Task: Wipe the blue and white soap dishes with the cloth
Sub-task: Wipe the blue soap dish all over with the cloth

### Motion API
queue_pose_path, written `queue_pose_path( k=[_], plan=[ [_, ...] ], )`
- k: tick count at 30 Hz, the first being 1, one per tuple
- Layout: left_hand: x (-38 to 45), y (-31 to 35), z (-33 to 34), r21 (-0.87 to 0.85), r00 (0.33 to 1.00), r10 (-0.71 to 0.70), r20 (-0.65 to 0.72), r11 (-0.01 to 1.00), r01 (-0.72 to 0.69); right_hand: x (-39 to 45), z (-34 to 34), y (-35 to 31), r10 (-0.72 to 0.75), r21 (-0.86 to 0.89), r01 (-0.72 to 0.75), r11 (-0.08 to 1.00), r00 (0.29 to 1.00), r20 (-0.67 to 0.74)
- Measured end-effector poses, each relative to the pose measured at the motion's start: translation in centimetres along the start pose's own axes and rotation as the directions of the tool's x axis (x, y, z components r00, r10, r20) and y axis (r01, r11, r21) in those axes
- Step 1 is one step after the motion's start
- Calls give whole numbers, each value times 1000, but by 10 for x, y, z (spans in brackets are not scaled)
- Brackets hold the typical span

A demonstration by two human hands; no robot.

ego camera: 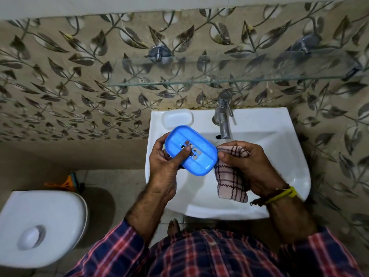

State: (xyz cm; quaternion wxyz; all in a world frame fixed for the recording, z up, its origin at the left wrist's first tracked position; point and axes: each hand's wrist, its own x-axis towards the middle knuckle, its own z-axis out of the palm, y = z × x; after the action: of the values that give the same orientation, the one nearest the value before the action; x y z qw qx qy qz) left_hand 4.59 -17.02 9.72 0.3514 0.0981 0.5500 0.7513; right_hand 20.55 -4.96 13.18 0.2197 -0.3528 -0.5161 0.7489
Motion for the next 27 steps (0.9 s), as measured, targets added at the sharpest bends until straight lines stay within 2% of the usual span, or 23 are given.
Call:
queue_pose_path(
  k=[4,7,9,11,13,14,15,17,21,22,25,27],
  plan=[
    [1,0,-3,-10,998,17,-66,1000,-18,-2,2,7,-16,-63,5,998,983,-184],
    [-1,0,-5,-54,999,-5,-48,999,3,-6,-3,5,-88,-170,49,984,969,-229],
    [-4,-3,-2,-40,998,-46,-43,998,45,-13,0,2,-194,-226,142,964,954,-229],
    [-8,-6,4,18,997,-73,-20,997,74,-21,15,-4,-397,-375,317,871,904,-159],
    [-12,-12,11,62,996,-66,52,996,63,-22,35,-6,-577,-579,456,676,817,-29],
    [-14,-14,14,80,994,-56,95,996,49,-18,44,-6,-601,-661,466,589,799,28],
    [-17,-15,18,113,990,-43,135,993,28,-15,49,-6,-592,-722,451,525,803,72],
    [-20,-15,25,180,983,-29,179,984,-4,-11,54,-4,-550,-771,434,466,825,132],
    [-17,-4,33,178,992,-12,125,984,-10,-16,50,3,-546,-730,539,420,793,270],
    [-17,-2,35,177,994,-25,110,984,5,-16,50,3,-554,-737,526,424,794,248],
    [-21,-2,41,200,991,-78,109,978,55,-4,49,-3,-599,-753,422,505,799,46],
    [-20,-5,38,214,991,-90,102,975,66,1,52,-4,-588,-763,437,476,803,93]
  ],
)
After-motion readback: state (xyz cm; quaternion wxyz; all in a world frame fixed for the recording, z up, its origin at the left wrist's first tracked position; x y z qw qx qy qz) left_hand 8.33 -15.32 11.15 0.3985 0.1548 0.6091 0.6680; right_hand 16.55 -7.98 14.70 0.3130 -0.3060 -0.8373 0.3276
